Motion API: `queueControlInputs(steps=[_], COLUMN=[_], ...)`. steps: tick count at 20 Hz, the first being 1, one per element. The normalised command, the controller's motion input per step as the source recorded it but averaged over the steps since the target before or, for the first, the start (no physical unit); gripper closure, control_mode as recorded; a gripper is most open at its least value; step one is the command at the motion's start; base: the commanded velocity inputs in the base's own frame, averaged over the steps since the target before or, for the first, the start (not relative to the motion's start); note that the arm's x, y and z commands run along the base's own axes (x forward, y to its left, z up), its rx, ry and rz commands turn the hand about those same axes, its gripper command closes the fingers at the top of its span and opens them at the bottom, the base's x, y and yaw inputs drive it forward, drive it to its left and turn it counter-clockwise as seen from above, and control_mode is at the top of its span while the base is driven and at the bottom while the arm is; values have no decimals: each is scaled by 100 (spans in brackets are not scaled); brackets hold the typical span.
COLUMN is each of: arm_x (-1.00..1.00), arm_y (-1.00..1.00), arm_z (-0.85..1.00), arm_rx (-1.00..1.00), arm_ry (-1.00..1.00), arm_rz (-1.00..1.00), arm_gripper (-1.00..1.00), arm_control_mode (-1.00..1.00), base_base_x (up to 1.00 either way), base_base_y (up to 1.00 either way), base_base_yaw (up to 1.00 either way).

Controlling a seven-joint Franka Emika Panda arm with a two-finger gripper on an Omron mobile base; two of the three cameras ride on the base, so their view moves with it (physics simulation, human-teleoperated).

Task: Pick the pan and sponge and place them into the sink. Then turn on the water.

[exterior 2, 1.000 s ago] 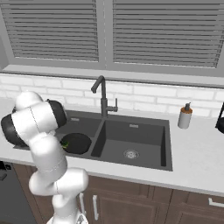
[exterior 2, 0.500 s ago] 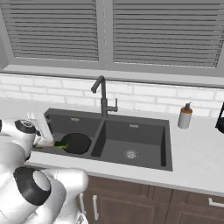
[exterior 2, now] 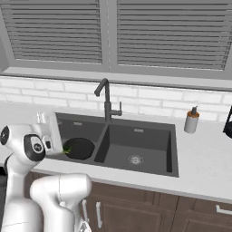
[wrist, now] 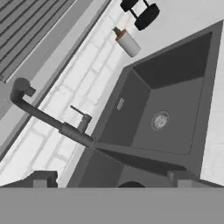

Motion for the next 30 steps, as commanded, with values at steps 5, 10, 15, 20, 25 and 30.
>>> queueControlInputs(steps=[5, 10, 15, 20, 25, 30], arm_x=[-25, -7, 0, 5, 21, 39], arm_y=[-100, -100, -99, -82, -56, -25], arm_z=[49, 27, 3, 0, 0, 0], arm_rx=[40, 43, 45, 45, 44, 37], arm_ry=[0, 0, -3, -10, -9, -6], arm_rz=[-6, -6, -6, -1, 0, -1], arm_gripper=[-100, -100, -100, -100, -100, -100], arm_control_mode=[-100, -100, -100, -100, -100, -100], base_base_x=[0, 0, 0, 0, 0, 0], base_base_y=[0, 0, 0, 0, 0, 0], base_base_yaw=[0, 0, 0, 0, 0, 0])
